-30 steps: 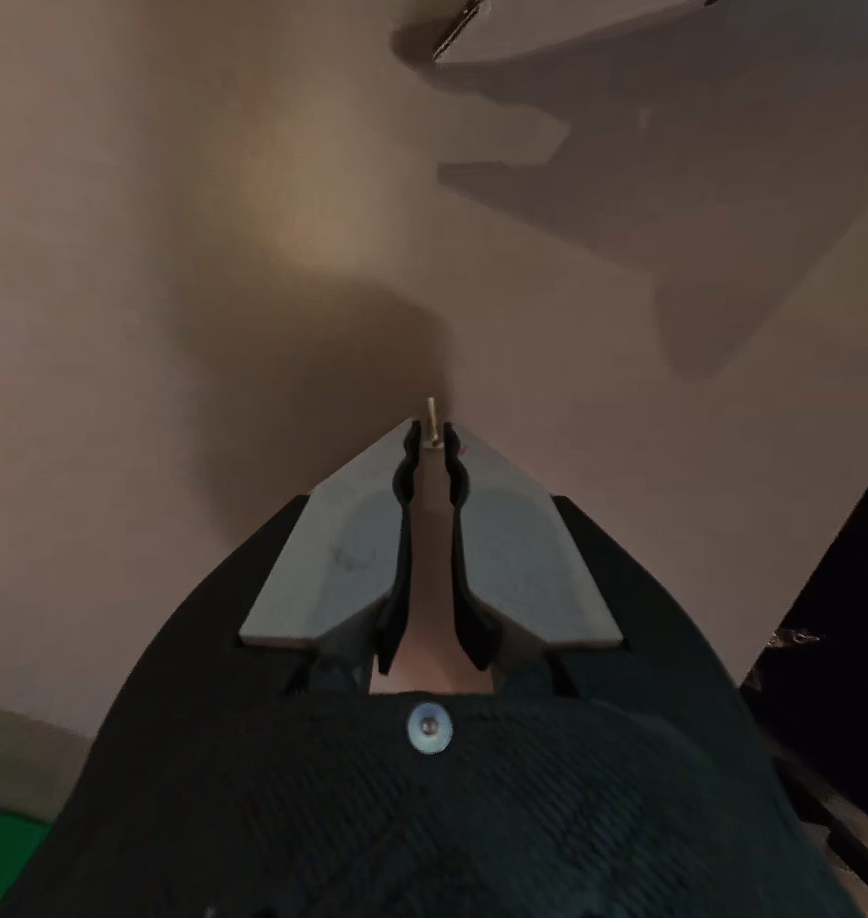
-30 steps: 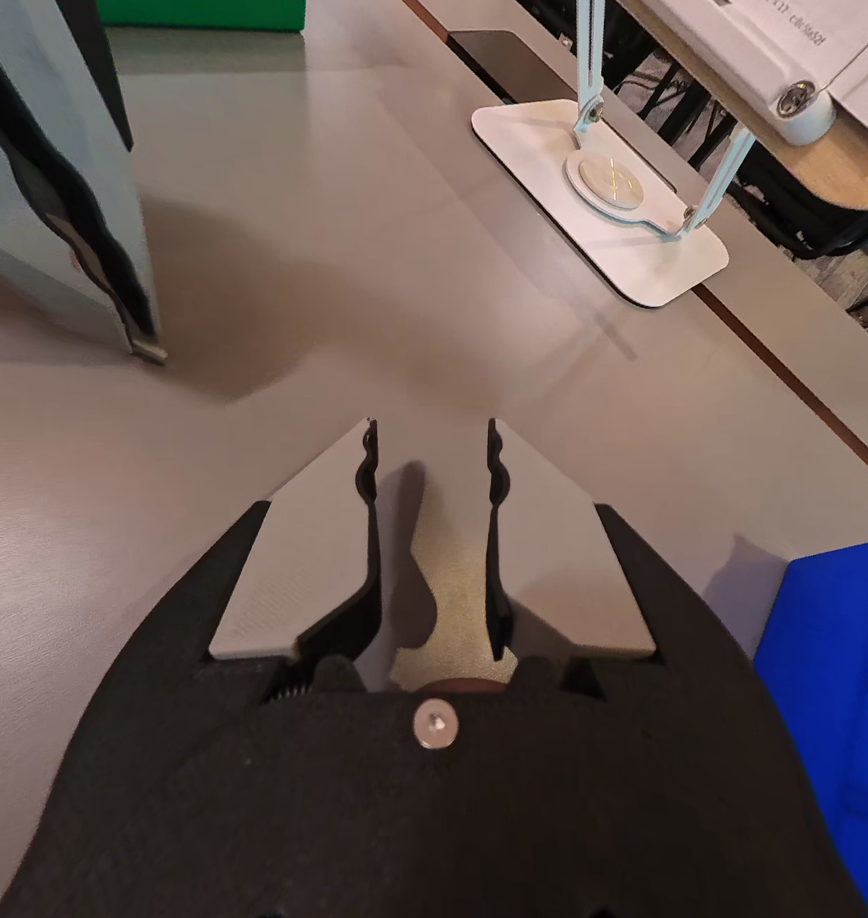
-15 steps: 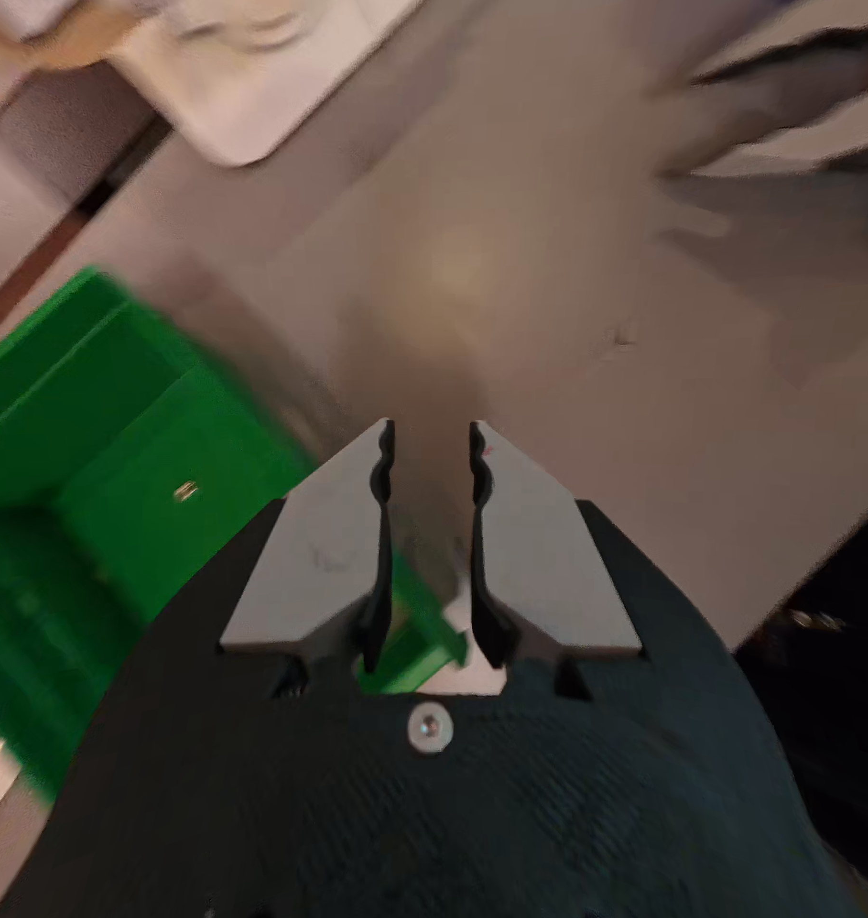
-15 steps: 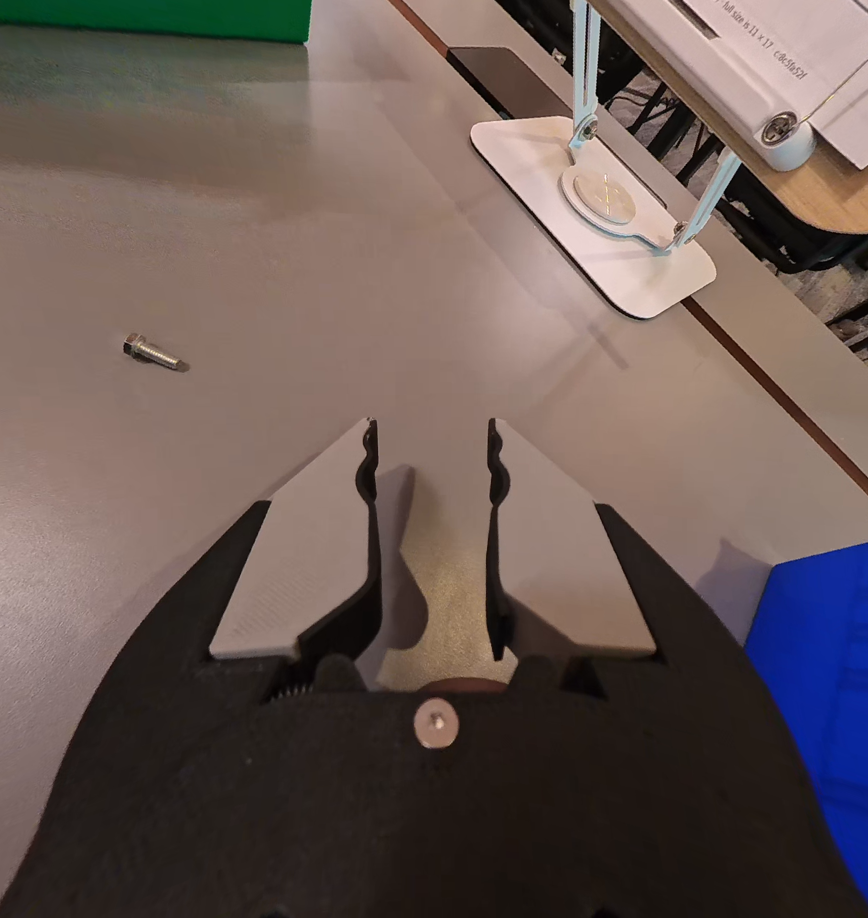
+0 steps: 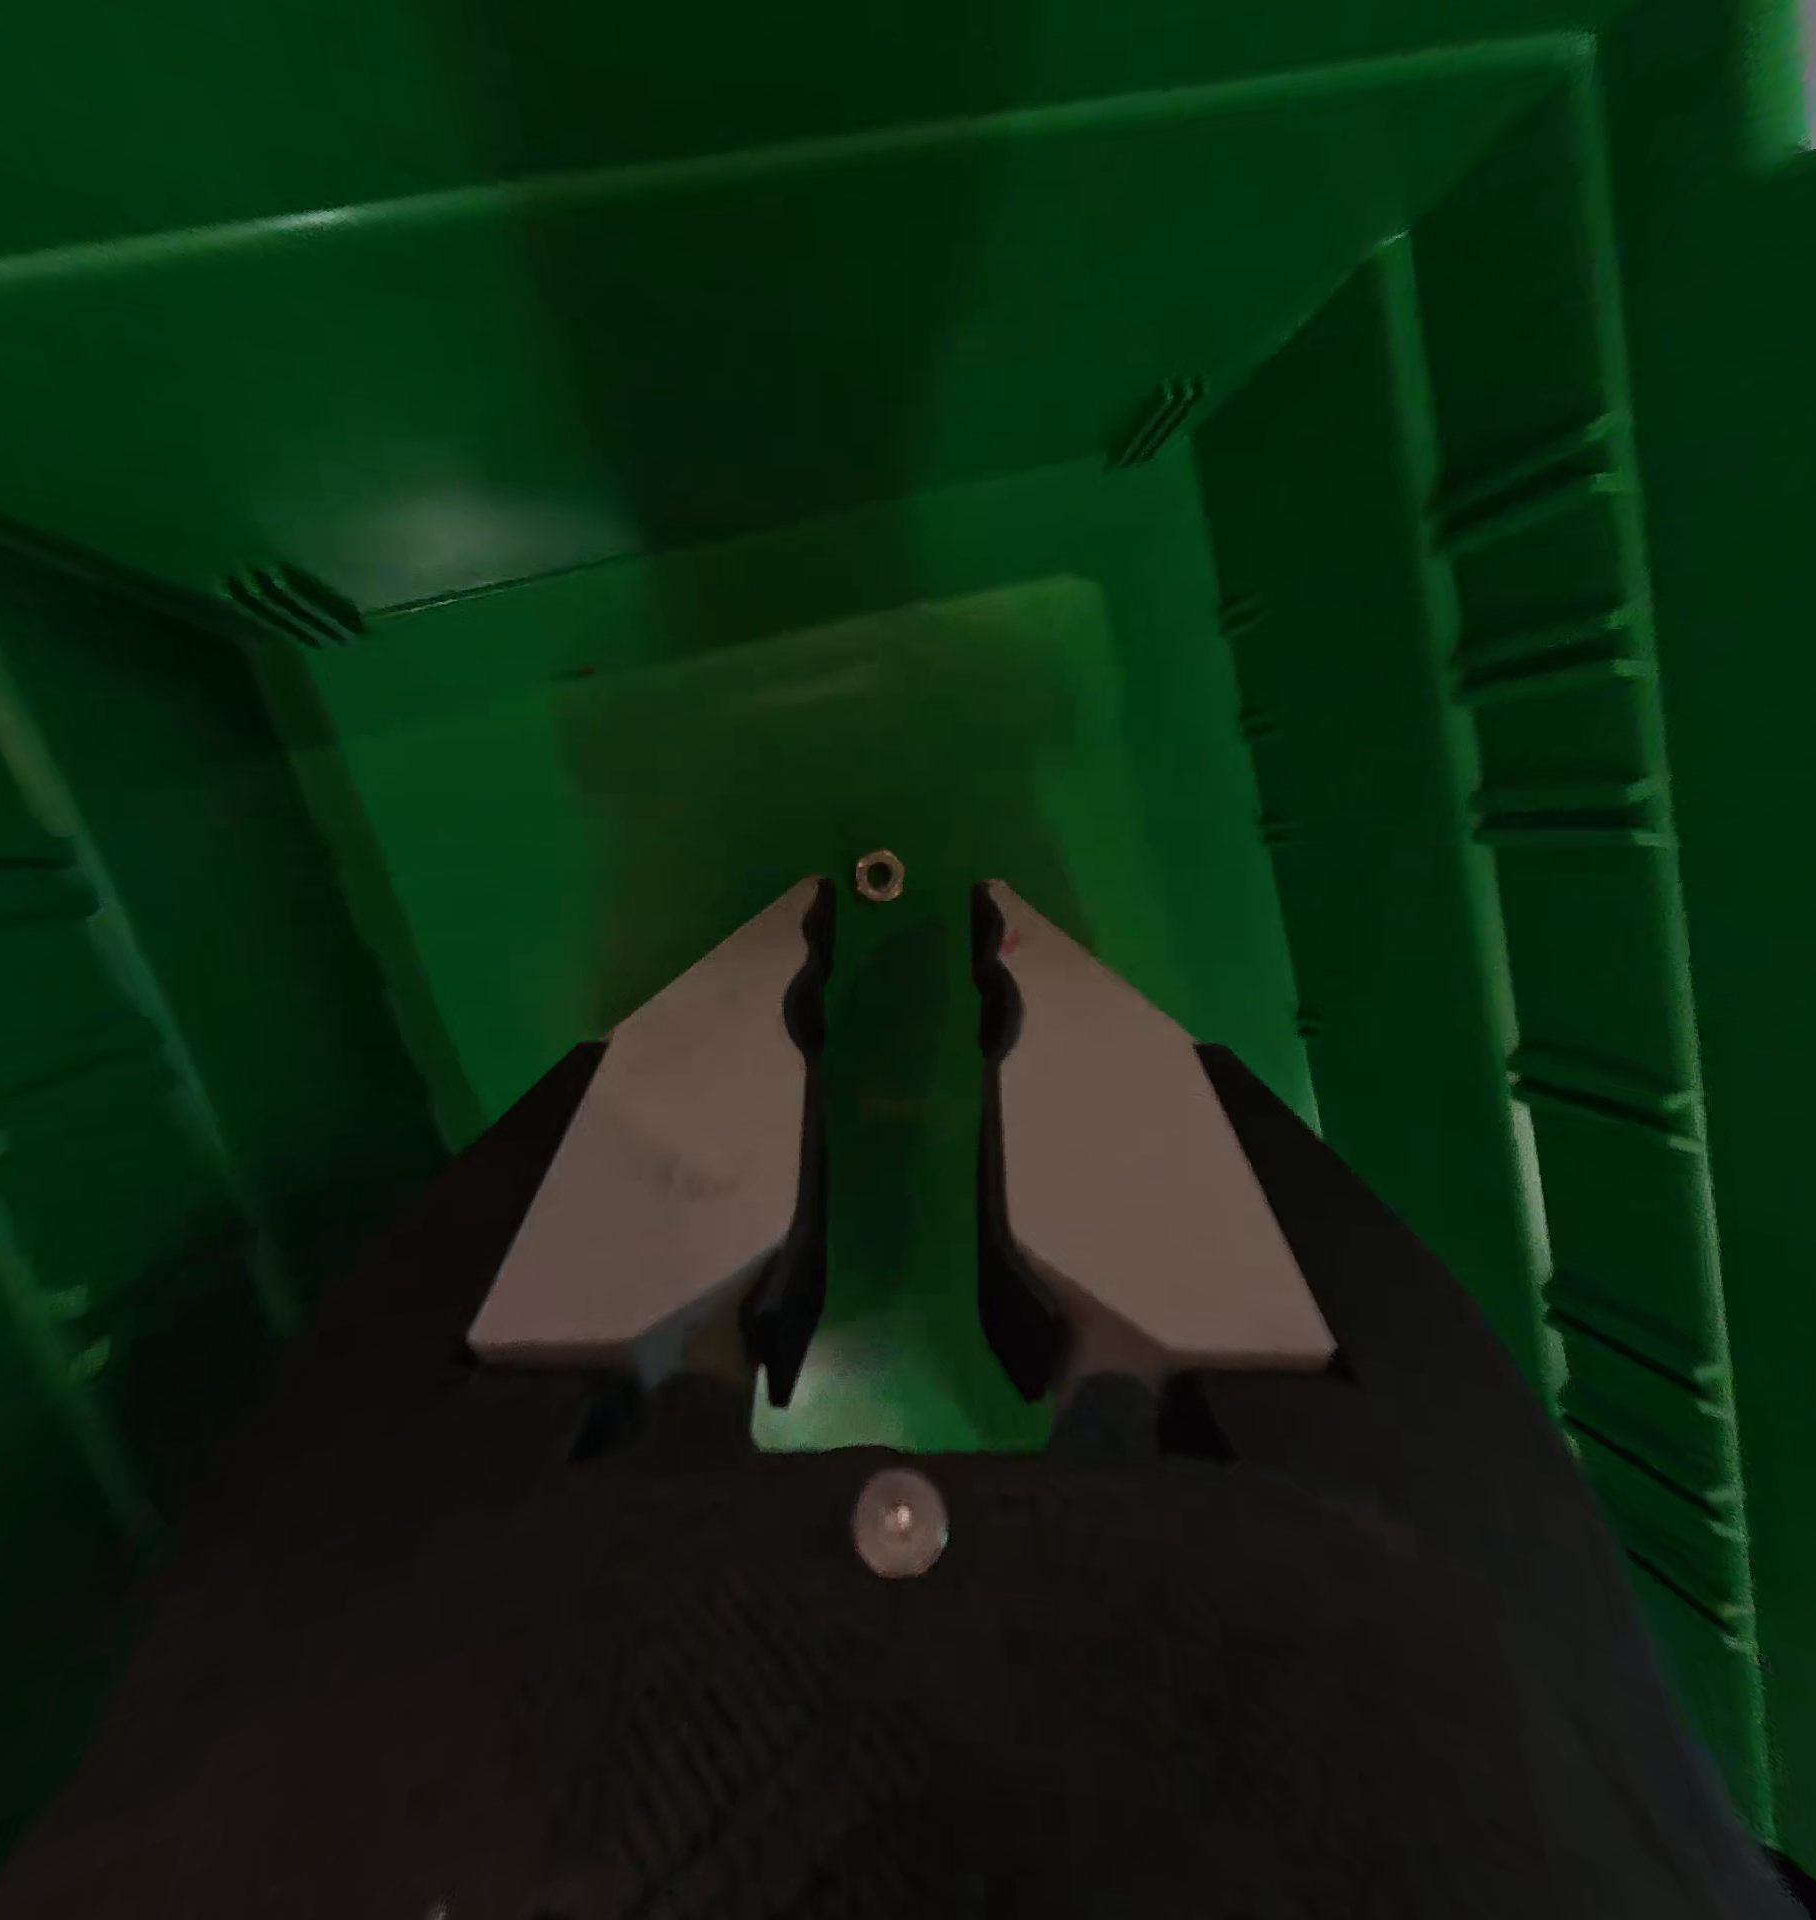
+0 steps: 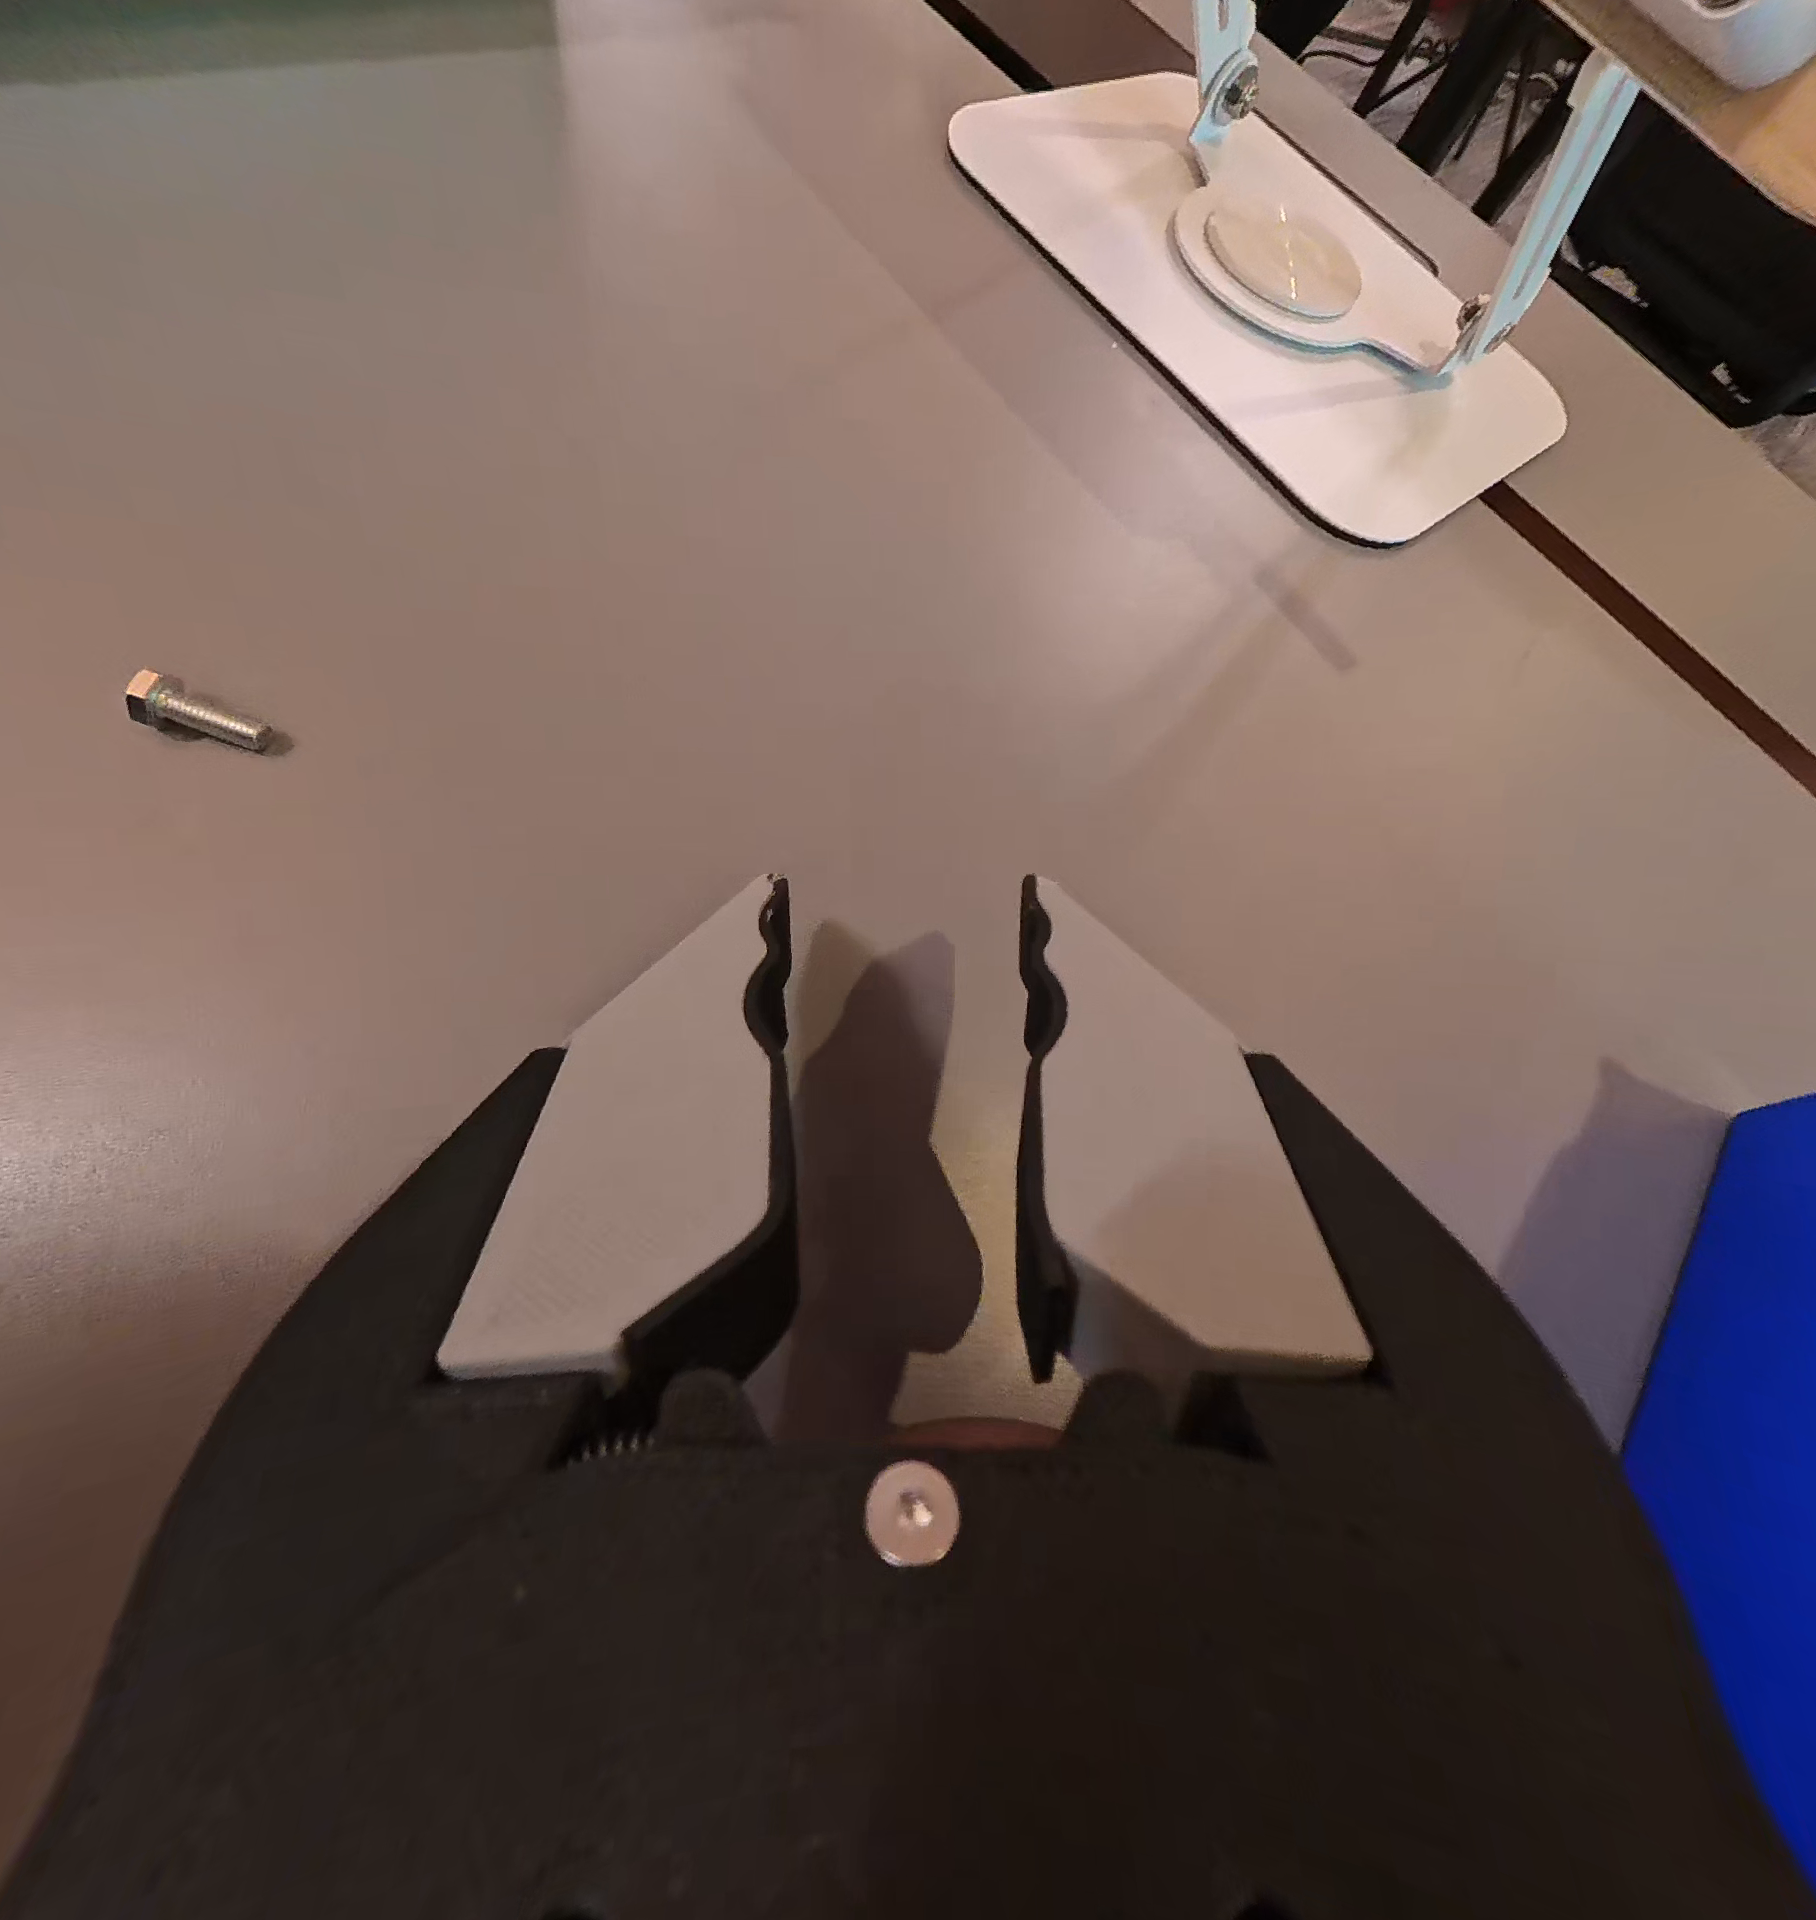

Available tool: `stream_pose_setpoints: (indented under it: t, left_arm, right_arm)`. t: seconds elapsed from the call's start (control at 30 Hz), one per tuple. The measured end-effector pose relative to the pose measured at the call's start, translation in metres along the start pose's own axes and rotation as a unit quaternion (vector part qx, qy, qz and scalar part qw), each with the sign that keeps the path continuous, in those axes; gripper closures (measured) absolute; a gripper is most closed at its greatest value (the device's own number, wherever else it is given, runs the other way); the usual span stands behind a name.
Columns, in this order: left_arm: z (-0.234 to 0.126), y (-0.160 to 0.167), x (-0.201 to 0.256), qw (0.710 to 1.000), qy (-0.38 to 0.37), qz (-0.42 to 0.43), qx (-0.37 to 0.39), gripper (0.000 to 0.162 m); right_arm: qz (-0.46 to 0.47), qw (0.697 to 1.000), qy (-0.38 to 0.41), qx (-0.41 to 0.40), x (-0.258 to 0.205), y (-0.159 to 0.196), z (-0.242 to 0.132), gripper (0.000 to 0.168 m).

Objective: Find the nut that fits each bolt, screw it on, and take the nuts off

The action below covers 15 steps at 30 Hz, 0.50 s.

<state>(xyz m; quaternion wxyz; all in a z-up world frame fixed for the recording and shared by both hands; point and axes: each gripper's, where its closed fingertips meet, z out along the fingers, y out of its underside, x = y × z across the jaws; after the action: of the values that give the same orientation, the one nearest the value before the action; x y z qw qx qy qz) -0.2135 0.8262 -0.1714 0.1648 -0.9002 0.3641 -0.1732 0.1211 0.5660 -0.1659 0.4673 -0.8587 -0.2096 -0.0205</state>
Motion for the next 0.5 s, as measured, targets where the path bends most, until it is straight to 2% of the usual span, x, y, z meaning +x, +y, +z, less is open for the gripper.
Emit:
stream_pose_setpoints:
  t: [0.07,0.2,0.5]
  left_arm:
    - [0.0086,0.0017,-0.0015,1.0,-0.005,0.01,-0.01,0.138]
    - [0.0115,-0.0014,-0.0068,0.999,-0.036,0.029,-0.002,0.154]
    - [0.0107,0.005,-0.0005,0.997,-0.053,0.048,-0.022,0.153]
  right_arm:
    - [0.001,1.0,0.0,0.0,0.0005,0.0004,-0.0005,0.127]
    - [-0.001,1.0,-0.005,0.0,-0.0018,0.0005,-0.0007,0.127]
    - [-0.013,1.0,-0.007,0.005,-0.0053,-0.003,-0.0041,0.127]
